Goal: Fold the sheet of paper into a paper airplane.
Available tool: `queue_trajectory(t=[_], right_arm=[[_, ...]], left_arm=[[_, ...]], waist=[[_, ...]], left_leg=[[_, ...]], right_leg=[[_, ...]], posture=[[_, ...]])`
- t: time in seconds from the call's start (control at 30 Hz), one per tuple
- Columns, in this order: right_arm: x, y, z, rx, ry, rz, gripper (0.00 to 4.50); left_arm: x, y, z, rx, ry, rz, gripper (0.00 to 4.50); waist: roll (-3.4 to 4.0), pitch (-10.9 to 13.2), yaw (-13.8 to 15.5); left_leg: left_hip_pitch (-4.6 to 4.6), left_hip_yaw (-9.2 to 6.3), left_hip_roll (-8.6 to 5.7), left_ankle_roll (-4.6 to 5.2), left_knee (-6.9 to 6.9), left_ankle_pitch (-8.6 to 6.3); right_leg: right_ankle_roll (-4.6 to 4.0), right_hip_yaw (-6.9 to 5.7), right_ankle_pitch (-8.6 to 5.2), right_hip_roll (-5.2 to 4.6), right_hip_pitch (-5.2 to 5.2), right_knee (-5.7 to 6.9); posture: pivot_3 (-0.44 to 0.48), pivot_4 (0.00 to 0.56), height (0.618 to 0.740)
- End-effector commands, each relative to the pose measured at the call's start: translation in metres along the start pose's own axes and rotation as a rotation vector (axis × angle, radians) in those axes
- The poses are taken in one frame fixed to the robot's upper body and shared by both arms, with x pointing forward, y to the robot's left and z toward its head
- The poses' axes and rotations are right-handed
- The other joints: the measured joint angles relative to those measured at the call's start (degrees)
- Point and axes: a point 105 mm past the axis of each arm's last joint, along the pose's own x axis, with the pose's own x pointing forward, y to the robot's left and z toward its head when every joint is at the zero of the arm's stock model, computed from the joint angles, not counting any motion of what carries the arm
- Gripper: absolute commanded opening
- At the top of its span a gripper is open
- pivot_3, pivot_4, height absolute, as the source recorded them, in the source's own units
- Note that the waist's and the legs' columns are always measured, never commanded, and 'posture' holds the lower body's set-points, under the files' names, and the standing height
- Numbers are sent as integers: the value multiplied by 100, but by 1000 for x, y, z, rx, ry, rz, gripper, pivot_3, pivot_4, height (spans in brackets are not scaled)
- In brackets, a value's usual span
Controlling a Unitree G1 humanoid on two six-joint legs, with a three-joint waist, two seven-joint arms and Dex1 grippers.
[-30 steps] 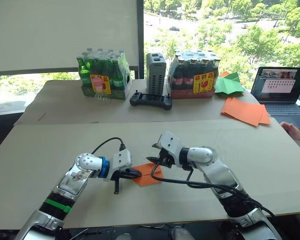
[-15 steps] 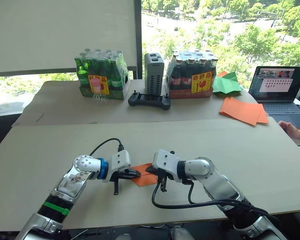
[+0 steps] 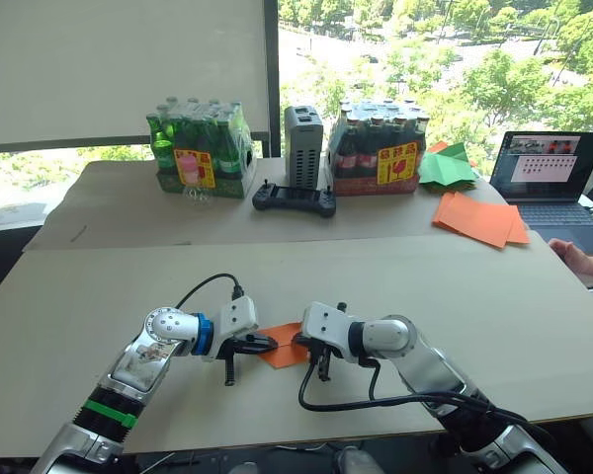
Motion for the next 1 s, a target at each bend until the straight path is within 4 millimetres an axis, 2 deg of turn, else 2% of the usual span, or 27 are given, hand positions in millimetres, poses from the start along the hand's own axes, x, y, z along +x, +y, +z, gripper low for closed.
queue_trajectory(t=[0.03, 0.23, 0.27, 0.5, 0.6, 0.7, 0.9, 1.0], right_arm=[[-5, 0, -30, 34, 127, -20, 20], [-15, -2, -42, 62, 172, -36, 20], [-17, -1, -43, 63, 176, -35, 20], [-30, 1, -58, 75, 234, -49, 20], [-34, -4, -56, 77, 230, -74, 20], [-37, -12, -40, 58, 161, -95, 20], [-40, -22, 15, 58, -110, -110, 20], [-35, -19, 21, 52, -130, -89, 20]], left_arm=[[-2, -2, -15, -15, 63, 4, 48], [-1, -3, -16, -15, 69, -4, 48], [-1, -3, -17, -15, 71, -4, 48], [0, -2, -18, -6, 76, -4, 48], [2, -2, -18, -2, 75, -9, 48], [3, -2, -18, 1, 74, -11, 48], [4, -1, -17, 2, 69, -11, 48], [4, 0, -18, 2, 68, -9, 48]], waist=[[0, 0, 7], [2, -2, 27], [6, -5, 34], [11, -12, 102], [11, -15, 134], [11, -15, 140], [12, -14, 130], [12, -13, 113]], left_leg=[[3, 0, 0, 0, 0, 0], [42, -2, 0, 1, -8, -1], [58, -2, 1, 3, -14, -2], [58, 0, 1, 3, -15, -2], [58, 0, 1, 3, -14, -2], [57, 0, 1, 3, -14, -2], [53, 1, 2, 3, -15, -2], [54, 1, 6, 4, -18, -2]], right_leg=[[1, 0, -1, 0, 4, -1], [13, -1, -11, 0, 48, -14], [47, -2, -31, -1, 68, -25], [53, -2, -35, -2, 77, -45], [54, -2, -35, -3, 80, -47], [55, -2, -36, -3, 80, -51], [54, -1, -35, -2, 74, -51], [54, -2, -35, 2, 72, -51]], posture=[[0, 150, 723], [0, 150, 723], [0, 150, 723], [0, 150, 723], [0, 150, 723], [0, 150, 723], [0, 150, 723], [0, 150, 723]])
